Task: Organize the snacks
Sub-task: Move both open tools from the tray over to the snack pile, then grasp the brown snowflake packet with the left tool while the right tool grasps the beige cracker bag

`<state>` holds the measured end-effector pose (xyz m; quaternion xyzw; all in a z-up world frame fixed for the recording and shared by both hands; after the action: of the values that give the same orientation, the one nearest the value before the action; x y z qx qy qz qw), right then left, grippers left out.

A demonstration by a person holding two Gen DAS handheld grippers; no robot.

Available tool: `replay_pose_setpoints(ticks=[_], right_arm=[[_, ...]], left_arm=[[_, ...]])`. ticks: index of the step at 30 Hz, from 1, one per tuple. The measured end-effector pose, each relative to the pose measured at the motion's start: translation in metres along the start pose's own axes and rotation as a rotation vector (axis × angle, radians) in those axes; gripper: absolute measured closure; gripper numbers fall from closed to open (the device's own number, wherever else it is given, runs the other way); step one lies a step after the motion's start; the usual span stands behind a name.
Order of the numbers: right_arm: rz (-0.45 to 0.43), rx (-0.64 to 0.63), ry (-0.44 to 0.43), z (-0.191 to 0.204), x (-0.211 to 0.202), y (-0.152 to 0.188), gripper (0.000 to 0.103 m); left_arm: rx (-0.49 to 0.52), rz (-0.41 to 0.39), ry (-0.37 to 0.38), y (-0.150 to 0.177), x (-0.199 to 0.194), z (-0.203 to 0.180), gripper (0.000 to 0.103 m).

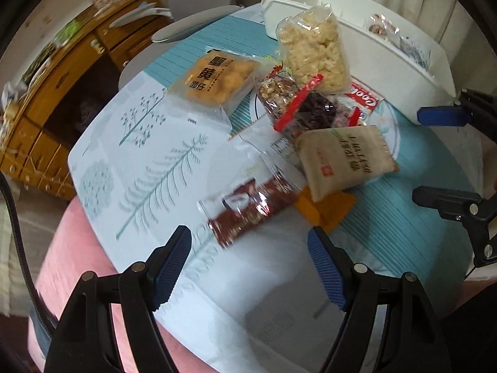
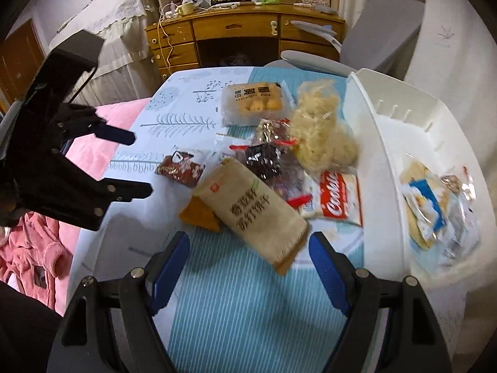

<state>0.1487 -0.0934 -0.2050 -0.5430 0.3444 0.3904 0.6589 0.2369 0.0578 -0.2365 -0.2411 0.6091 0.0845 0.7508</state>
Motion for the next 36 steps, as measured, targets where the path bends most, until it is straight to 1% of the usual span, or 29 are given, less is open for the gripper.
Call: replay_pose_setpoints(ticks=[3, 6, 11, 13, 18, 22, 25, 27, 29, 30, 32, 33, 36], right_arm=[[0.018, -0.006, -0.008, 0.001, 0.015, -0.006, 0.023], [0.022, -0.035, 0.008, 0.003, 0.027, -0.01, 0.023], [0.033, -0.082, 0.03, 0.005, 0.044, -0.013, 0.023], [0.042, -0.093, 0.032, 0.005, 0.051, -0.014, 0.023], [0.064, -0.114, 0.026, 0.006, 0.065, -0.014, 0.023], [0.077, -0.118, 0.006, 0.005, 0.072, -0.013, 0.023], [0.068, -0.127, -0.013, 0.005, 0.073, -0.013, 0.023], [0.063, -0.128, -0.023, 0.004, 0.072, -0.012, 0.023], [0.062, -0.129, -0.028, 0.003, 0.072, -0.012, 0.023], [0.062, -0.126, -0.03, 0.002, 0.072, -0.012, 0.023], [0.066, -0.122, -0.033, 0.001, 0.073, -0.012, 0.024], [0.067, -0.122, -0.034, 0.002, 0.075, -0.013, 0.024], [0.072, -0.119, -0.039, 0.001, 0.077, -0.014, 0.025]], left_arm=[[0.058, 0.004, 0.02, -0.007, 0.012, 0.005, 0.027], [0.133, 0.001, 0.034, -0.014, 0.022, 0.007, 0.027], [0.207, 0.003, 0.074, -0.024, 0.037, 0.01, 0.027], [0.219, 0.001, 0.089, -0.027, 0.042, 0.012, 0.027], [0.246, -0.001, 0.16, -0.034, 0.054, 0.017, 0.027], [0.265, -0.002, 0.196, -0.037, 0.064, 0.02, 0.027], [0.272, 0.003, 0.205, -0.037, 0.072, 0.022, 0.027], [0.298, 0.002, 0.178, -0.036, 0.076, 0.02, 0.028], [0.307, -0.005, 0.176, -0.037, 0.078, 0.021, 0.029], [0.303, -0.01, 0.175, -0.037, 0.077, 0.019, 0.032], [0.3, -0.027, 0.174, -0.036, 0.076, 0.02, 0.039], [0.298, -0.033, 0.173, -0.035, 0.074, 0.018, 0.045], [0.281, -0.041, 0.165, -0.036, 0.072, 0.016, 0.047]])
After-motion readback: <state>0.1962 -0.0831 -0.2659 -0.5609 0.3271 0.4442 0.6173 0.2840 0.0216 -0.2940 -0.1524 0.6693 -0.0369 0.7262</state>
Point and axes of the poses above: each gripper's, at about its wrist camera, not at the fingertips, and x roughly the way its jaws point, z to its left, y to its underside, the point moved 1 cm from there along x, roughly the way its jaws point, and after that the axes turned 15 degrees about x, right-handed, at the moved point
